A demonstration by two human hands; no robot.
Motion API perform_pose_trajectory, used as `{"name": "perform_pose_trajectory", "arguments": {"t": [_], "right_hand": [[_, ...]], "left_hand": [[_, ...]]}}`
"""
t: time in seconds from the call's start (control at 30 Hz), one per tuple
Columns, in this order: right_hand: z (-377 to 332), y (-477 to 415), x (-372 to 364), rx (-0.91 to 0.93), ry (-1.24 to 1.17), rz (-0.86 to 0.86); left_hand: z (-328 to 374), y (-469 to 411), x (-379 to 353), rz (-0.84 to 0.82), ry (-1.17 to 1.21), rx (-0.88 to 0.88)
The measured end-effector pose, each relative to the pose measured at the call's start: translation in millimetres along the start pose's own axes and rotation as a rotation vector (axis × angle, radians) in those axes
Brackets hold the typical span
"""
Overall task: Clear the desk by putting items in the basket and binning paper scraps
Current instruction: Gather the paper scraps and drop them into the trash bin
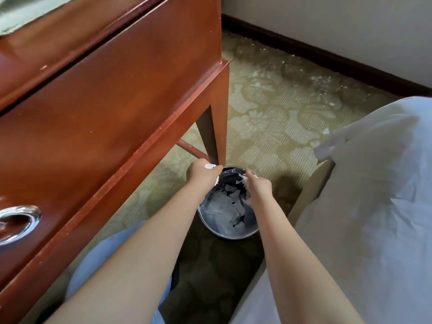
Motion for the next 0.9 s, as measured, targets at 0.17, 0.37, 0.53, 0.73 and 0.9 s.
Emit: {"name": "perform_pose_trajectory", "arguments": {"t": [0.17,0.37,0.53,0.73,0.9], "right_hand": [[17.5,-18.7,-13.6,-0.049,0.063,-0.021],[36.2,-42.0,-26.2,-0.188,0.073,-0.086],[27.2,-43.6,-21.9,-0.143,0.192,-0.074],[6.3,-42.9,-18.3,-0.053,0.175,-0.082],[0.7,-43.9,-16.3,-0.037,0.117,-0.074]], "left_hand": [[-15.1,-12.3,-8.3,-0.011,0.058,0.065],[-33.9,-24.7,-19.7,-0.029,0.111,0.109],[-50.6,-28.4,-31.0,-0.024,0.157,0.184],[-67.9,-25.6,-44.8,-0.027,0.288,0.332],[-68.5,-19.1,-58.7,-0.08,0.451,0.444]]}}
Point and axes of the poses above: each hand's wrist, its own y-axis away from the middle knuckle, its own x-axis out of the back of the hand, z = x × y, the point moved 8 cm from there along -y, towards the middle knuckle, and after that the axes turned 8 degrees about -x, right-handed, at the moved point
